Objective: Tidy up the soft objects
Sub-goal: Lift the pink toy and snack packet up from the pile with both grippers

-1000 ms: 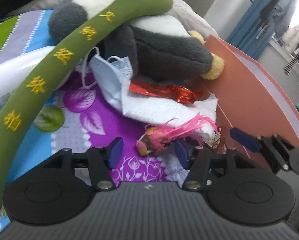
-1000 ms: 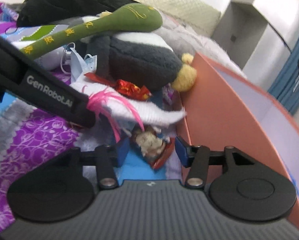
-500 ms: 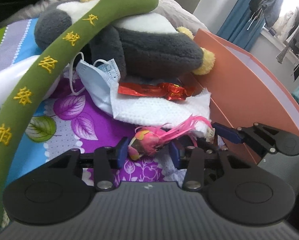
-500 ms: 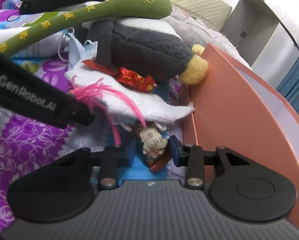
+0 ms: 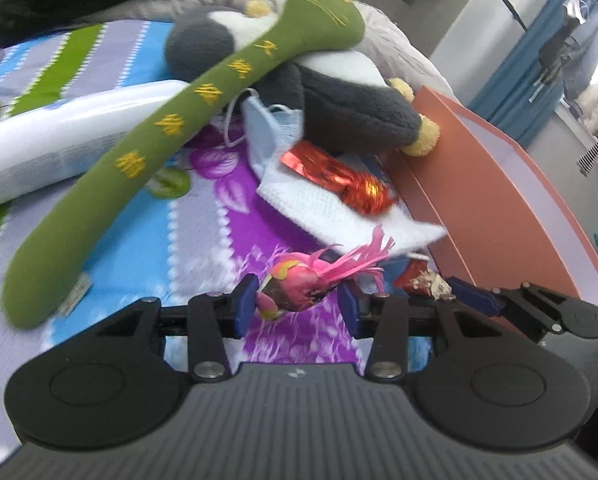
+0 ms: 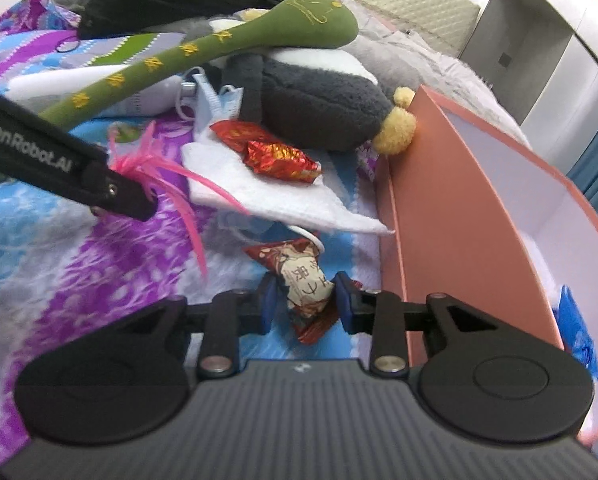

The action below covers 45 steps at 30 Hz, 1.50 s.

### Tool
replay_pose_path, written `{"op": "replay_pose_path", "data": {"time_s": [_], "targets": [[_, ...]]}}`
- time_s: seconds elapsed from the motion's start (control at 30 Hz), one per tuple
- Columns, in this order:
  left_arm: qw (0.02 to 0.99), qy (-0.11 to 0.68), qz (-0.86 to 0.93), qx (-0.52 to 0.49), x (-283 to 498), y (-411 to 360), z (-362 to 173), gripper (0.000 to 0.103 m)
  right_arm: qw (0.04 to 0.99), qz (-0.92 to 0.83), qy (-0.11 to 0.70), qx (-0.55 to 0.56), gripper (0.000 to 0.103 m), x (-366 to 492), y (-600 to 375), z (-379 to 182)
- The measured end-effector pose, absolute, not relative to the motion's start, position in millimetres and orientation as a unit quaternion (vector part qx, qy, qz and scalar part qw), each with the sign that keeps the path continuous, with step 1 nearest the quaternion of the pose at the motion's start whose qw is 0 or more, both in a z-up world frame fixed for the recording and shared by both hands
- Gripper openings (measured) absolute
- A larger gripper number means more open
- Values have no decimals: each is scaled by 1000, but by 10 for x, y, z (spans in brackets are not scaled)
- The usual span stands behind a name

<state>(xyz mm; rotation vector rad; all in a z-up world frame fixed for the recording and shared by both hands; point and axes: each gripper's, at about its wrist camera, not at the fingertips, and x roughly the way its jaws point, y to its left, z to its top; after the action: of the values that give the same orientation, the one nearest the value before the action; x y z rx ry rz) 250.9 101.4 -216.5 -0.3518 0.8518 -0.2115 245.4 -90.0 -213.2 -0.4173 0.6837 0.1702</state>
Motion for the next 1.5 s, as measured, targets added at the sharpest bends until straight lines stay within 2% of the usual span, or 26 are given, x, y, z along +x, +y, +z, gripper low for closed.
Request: {"op": "replay_pose_path", "data": {"time_s": [0.4,0.67,0.7,0.73,0.77,0.8,0.87,0.9,1.17,1.5], "targets": [[891,414,-29,-183,1834,1281,-1994,49,890,148,420,-98,35,1992,-884,-2007],[880,448,4,-157,1637,1306,-2077,50,875,160,457,-11,37,1910,-906,-1972],[878,452,10,-157,1631,1311,-2101,52,875,159,458,-1,37,1925,-912,-1980],[877,453,10,-163,1625,1324,-2129,59,873,160,460,7,37,1937,-921,-1984],[877,449,5,-172,1601,1343,-2147,65,872,163,461,14,41,1948,-928,-1983],[879,442,0,-182,1573,1364,-2155,70,872,168,459,19,50,1947,-952,-1966],[882,429,-12,-194,1512,1396,-2156,72,872,183,453,26,59,1962,-992,-1930],[883,426,-14,-195,1493,1403,-2156,73,872,191,449,26,60,1965,-1013,-1905],[894,402,-20,-198,1424,1493,-2141,73,860,265,434,-35,58,2065,-934,-1893],[898,401,-28,-178,1470,1499,-2143,71,847,268,449,-99,40,2091,-661,-2053]]}}
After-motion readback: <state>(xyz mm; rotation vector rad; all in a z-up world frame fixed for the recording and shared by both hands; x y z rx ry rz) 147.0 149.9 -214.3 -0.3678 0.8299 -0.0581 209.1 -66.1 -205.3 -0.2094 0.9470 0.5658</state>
